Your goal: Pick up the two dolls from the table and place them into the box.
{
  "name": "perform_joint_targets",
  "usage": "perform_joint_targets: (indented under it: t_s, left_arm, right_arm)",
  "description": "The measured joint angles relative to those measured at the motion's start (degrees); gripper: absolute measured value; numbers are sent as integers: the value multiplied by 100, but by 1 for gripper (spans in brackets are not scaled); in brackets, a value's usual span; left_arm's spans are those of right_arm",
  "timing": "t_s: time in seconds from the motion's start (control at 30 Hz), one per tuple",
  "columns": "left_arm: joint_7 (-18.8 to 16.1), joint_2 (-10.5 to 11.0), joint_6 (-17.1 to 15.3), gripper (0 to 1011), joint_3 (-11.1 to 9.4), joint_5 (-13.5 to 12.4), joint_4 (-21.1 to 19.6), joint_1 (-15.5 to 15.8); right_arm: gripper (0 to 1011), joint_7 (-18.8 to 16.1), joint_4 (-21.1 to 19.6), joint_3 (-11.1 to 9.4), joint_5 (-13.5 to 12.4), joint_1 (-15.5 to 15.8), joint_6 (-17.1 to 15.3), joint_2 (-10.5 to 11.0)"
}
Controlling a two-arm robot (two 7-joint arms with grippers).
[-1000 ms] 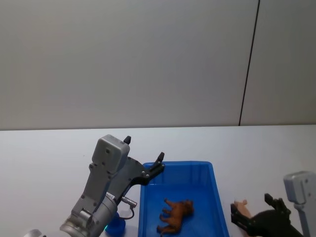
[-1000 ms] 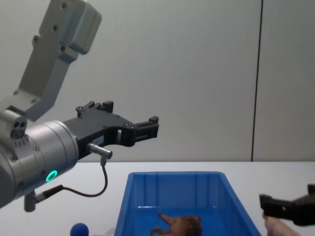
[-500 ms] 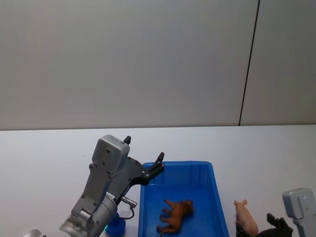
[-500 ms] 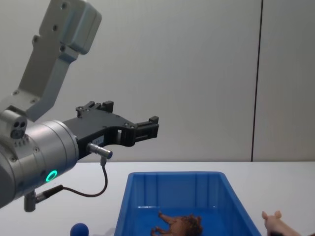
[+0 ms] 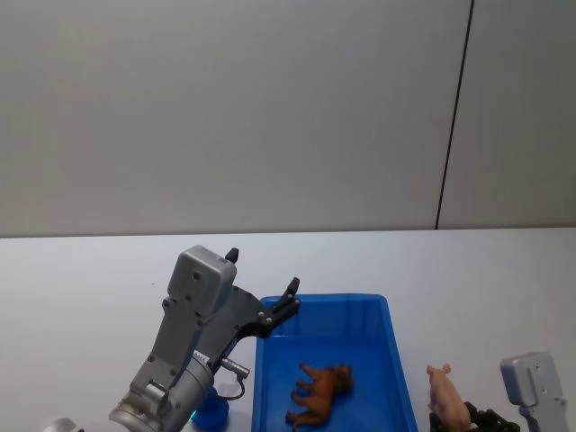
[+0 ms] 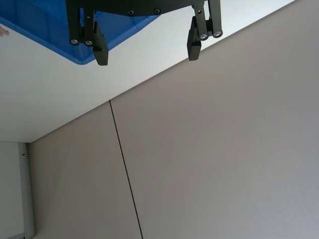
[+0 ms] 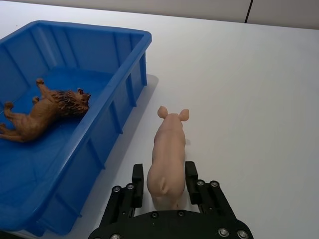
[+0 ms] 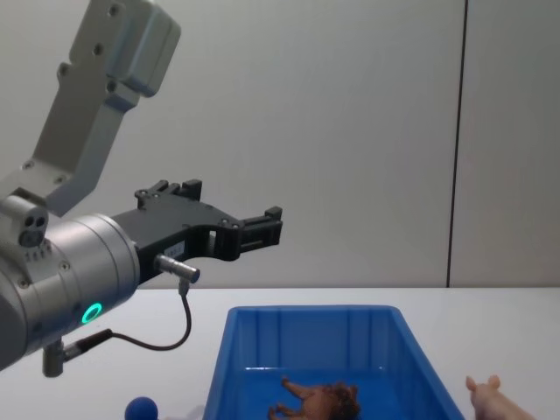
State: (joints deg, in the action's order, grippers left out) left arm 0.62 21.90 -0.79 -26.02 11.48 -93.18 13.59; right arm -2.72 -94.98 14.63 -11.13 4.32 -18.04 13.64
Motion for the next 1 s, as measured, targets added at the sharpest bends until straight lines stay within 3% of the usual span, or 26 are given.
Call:
perform_joint_targets:
  t_s: [0.2, 0.6, 1.0]
  left_arm:
    - [0, 0, 0, 1002, 0, 0, 0, 0]
    - [0, 0, 0, 1001, 0, 0, 0, 0]
    - [0, 0, 0, 1002, 0, 0, 0, 0]
  right_arm:
    - [382, -28, 62, 10, 42, -32, 68, -32]
    - [379, -76, -162, 14, 176, -51, 291, -46]
    - [379, -569, -534, 58, 198, -232, 547, -125]
